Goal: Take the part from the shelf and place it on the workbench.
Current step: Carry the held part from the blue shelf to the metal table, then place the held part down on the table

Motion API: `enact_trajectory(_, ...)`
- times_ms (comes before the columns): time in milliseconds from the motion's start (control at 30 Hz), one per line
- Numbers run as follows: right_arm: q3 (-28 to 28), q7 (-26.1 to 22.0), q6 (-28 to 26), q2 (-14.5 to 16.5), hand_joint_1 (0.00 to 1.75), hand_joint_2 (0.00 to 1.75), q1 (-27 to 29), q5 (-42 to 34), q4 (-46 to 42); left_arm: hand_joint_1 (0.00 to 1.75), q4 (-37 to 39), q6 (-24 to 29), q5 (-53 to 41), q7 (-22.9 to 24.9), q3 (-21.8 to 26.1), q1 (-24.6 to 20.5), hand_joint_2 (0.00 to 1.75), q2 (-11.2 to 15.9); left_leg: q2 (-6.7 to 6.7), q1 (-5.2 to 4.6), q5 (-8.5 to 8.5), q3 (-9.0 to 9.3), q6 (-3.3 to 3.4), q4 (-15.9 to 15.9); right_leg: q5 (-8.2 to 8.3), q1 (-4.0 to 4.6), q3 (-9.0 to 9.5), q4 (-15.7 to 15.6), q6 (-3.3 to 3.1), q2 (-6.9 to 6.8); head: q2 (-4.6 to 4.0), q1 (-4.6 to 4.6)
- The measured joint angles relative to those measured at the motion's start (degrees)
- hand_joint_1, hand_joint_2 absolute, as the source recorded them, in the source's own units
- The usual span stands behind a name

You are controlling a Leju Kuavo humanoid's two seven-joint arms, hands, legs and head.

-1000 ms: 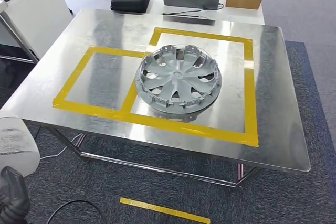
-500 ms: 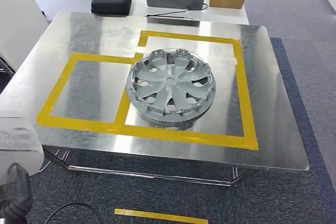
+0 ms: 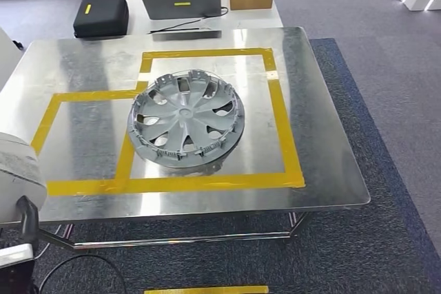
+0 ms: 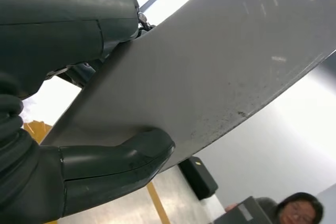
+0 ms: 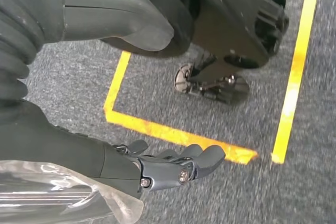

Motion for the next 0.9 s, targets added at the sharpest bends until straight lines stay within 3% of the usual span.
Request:
enact_trajectory(33, 0.2, 0.0, 0.1, 0.0, 0.0, 1.75, 0.0, 0.2, 0.0, 1.75, 1.0, 0.1, -0.9, 1.0, 0.7, -0.9, 1.75, 0.9, -0.02, 0.06, 1.2, -0.11, -0.06, -0.5, -0.05, 0.0, 0.11, 0.0, 0.01, 0.31, 0.0, -0.01)
enact_trajectory(67, 0.5, 0.1, 0.2, 0.0, 0.0, 1.75, 0.0, 0.3, -0.1, 1.75, 2.1, 0.2, -1.7, 2.0, 1.3, -2.0, 1.75, 1.9, -0.03, 0.11, 3.32, 0.76, -0.04, -3.0, -0.11, -0.01, 0.27, 0.0, 0.07, 0.56, 0.0, -0.01)
enact_trajectory(133, 1.0, 0.3, 0.2, 0.0, 0.0, 1.75, -0.1, 0.6, -0.2, 1.75, 4.6, 0.3, -3.1, 3.7, 2.7, -4.2, 1.75, 3.9, -0.18, 0.11, 7.36, 3.82, 0.23, -10.8, -0.32, 0.09, 0.46, 0.1, 0.37, 0.95, 0.0, 0.01)
enact_trajectory(200, 1.4, 0.5, 0.2, 0.0, 0.0, 1.75, -0.3, 0.8, -0.3, 1.75, 6.9, 0.3, -3.8, 4.7, 3.9, -6.1, 1.75, 5.7, -0.34, 0.09, 8.74, 5.49, 0.54, -15.2, -0.52, 0.32, 0.25, 0.3, 0.58, 1.21, 0.0, 0.06)
enact_trajectory(300, 1.8, 0.6, 0.3, 0.0, 0.0, 1.75, -0.5, 0.9, -0.3, 1.75, 9.4, 0.4, -4.6, 5.3, 5.1, -7.7, 1.75, 7.3, -0.41, -0.04, 8.74, 5.51, 0.65, -15.8, -0.52, 0.38, 0.05, 0.3, 0.37, 1.29, 0.0, 0.14)
enact_trajectory(467, 2.3, 0.7, 0.3, 0.0, 0.0, 1.75, -0.6, 1.0, -0.3, 1.75, 11.8, 0.5, -5.0, 5.4, 5.8, -9.0, 1.75, 8.8, -0.41, -0.24, 8.68, 5.46, 1.2, -15.7, -0.19, 0.22, 0.3, -0.3, 0.97, 1.28, 0.0, 0.13)
enact_trajectory(633, 2.6, 0.8, 0.4, 0.0, 0.0, 1.75, -0.6, 1.0, -0.3, 1.75, 13.1, 0.5, -5.4, 6.0, 6.1, -9.4, 1.75, 9.5, -0.4, -0.3, 8.65, 5.43, 1.35, -15.7, -0.12, 0.17, 0.3, -0.5, 1.36, 1.27, 0.0, 0.13)
enact_trajectory(733, 2.8, 1.3, 0.8, 0.0, 0.0, 1.75, -0.7, 1.5, -0.3, 1.75, 14.9, 0.4, -8.3, 9.5, 6.3, -10.5, 1.75, 10.6, -0.4, -0.29, 8.66, 5.43, 1.39, -15.7, -0.11, 0.17, 0.27, -0.5, 1.5, 1.26, 0.0, 0.12)
enact_trajectory(900, 3.9, 2.5, 1.4, 0.0, 0.0, 1.75, -1.0, 2.5, -0.3, 1.75, 24.0, -0.4, -15.6, 14.8, 6.8, -15.8, 1.75, 15.5, -0.41, -0.22, 8.78, 5.43, 1.42, -15.7, -0.1, 0.24, 0.18, -0.4, 1.5, 1.25, 0.0, 0.08)
